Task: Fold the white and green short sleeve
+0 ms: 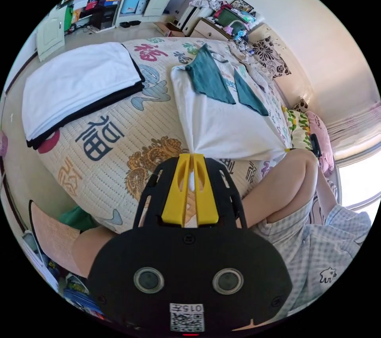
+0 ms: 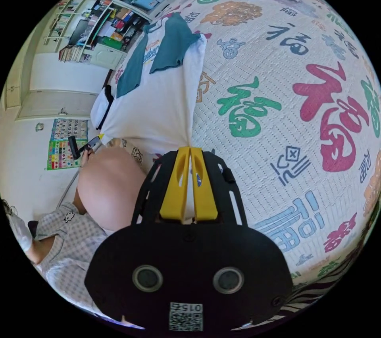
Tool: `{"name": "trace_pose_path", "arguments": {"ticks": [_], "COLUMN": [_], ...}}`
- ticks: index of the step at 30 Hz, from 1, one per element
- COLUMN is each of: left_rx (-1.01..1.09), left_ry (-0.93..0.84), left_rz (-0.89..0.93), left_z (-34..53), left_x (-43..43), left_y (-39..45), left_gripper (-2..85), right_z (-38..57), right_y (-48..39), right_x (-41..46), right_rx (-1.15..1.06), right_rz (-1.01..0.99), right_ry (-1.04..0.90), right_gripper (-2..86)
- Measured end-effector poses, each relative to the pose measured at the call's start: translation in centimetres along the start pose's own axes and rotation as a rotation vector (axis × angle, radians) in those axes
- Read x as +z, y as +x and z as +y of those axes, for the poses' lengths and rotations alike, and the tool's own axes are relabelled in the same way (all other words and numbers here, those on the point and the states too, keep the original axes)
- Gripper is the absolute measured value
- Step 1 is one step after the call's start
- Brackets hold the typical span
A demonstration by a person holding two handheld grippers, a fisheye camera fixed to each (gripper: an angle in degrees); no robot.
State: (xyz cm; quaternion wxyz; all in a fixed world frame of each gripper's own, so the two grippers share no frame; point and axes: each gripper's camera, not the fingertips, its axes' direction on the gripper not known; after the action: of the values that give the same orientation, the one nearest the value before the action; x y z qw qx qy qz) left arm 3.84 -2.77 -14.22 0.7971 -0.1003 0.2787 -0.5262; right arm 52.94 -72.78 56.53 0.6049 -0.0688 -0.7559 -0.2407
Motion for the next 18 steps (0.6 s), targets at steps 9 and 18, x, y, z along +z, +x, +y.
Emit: {"name": "trace_pose_path", "arguments": {"ticks": [9,18], "left_rx": [0.084,0.336], "left_ry": [-0.252,0.009], "left_rz": [-0.224,-0.088], "left_z": [-1.7,-13.8], "left_x": [3.8,3.5], "left_y": [0.3,7.8], "left_gripper": [3.8,11.5], "right_z": [-2.4,-12.5], "right_y": [-0.2,-10.9], "right_x": [1.7,0.5], "right_rx": [-0.016,-0.389], "right_rz": [0.150,0.321], "right_ry": [-0.092,0.134], "right_gripper": [3.3,10.3]}}
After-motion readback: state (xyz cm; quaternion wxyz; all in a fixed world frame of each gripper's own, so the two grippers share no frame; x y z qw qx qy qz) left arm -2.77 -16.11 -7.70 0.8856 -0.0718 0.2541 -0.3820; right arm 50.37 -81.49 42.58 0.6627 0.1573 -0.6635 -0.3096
